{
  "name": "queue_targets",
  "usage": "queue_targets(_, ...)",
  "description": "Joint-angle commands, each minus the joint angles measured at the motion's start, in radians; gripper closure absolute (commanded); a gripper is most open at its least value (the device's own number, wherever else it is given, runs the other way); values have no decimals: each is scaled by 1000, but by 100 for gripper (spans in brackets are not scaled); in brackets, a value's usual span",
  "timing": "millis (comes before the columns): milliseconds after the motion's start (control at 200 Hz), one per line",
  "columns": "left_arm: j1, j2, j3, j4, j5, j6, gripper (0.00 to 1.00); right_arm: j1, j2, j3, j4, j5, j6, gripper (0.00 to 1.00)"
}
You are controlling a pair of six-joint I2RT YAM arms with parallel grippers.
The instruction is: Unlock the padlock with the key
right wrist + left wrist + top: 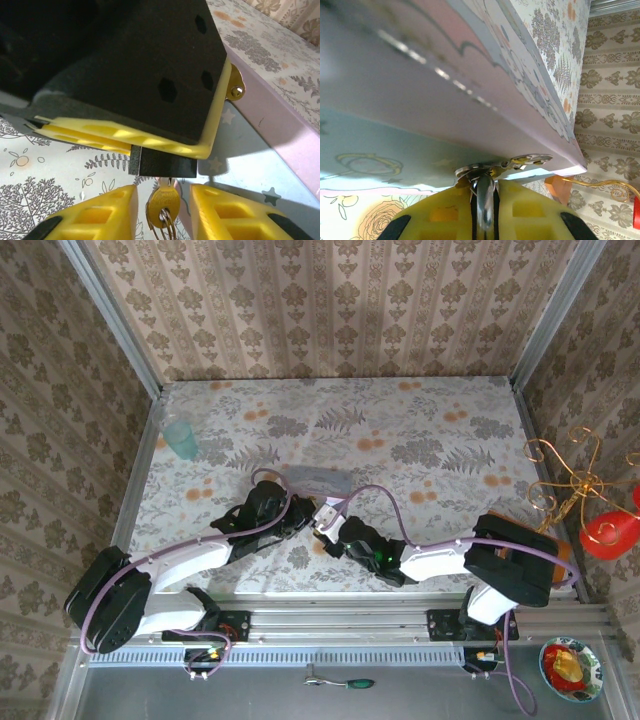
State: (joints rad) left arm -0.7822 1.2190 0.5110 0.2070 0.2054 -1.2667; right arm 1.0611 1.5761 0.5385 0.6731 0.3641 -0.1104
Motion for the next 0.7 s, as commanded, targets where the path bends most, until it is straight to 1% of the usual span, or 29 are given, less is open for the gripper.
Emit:
queue_targets(0,-14,-16,18,40,14,1,100,5,20,39,43,47,2,73)
queue_targets(95,-22,-4,15,58,11,-3,100,3,34,48,45,53,28,80)
queue_targets(160,-24,3,15,60,8,0,100,-1,30,42,50,34,82,86)
queue_targets(175,-25,4,15,59,8,1,100,-3,26,42,46,25,104,87)
queue_targets(200,-25,7,14,62,7,3,100,-9,16,44,23,0,149,92)
queue_targets(230,-25,10,12,69,6,3,100,-21,-2,49,-14,-33,237,96)
queue_targets(260,-24,14,7,86,4,4,100,-41,-17,51,-33,-100,326,100)
queue_targets(315,-25,22,4,102,0,10,100,-73,-18,28,15,-237,480,100)
queue_targets(345,-23,28,7,104,0,17,100,-76,-8,15,55,-285,546,100)
queue_targets(395,-23,41,8,112,2,25,100,-75,10,-4,108,-324,625,100)
queue_targets(450,-23,53,8,124,3,29,100,-75,28,-28,166,-340,695,100)
queue_targets(490,-23,61,9,130,4,33,100,-75,38,-39,192,-350,716,100)
queue_targets(535,-23,69,11,129,1,37,100,-72,39,-38,176,-348,718,100)
queue_targets(620,-22,76,16,121,-6,55,100,-58,18,-14,61,-299,671,100)
queue_targets(695,-24,70,28,77,-29,86,100,-53,-12,8,-45,-254,626,100)
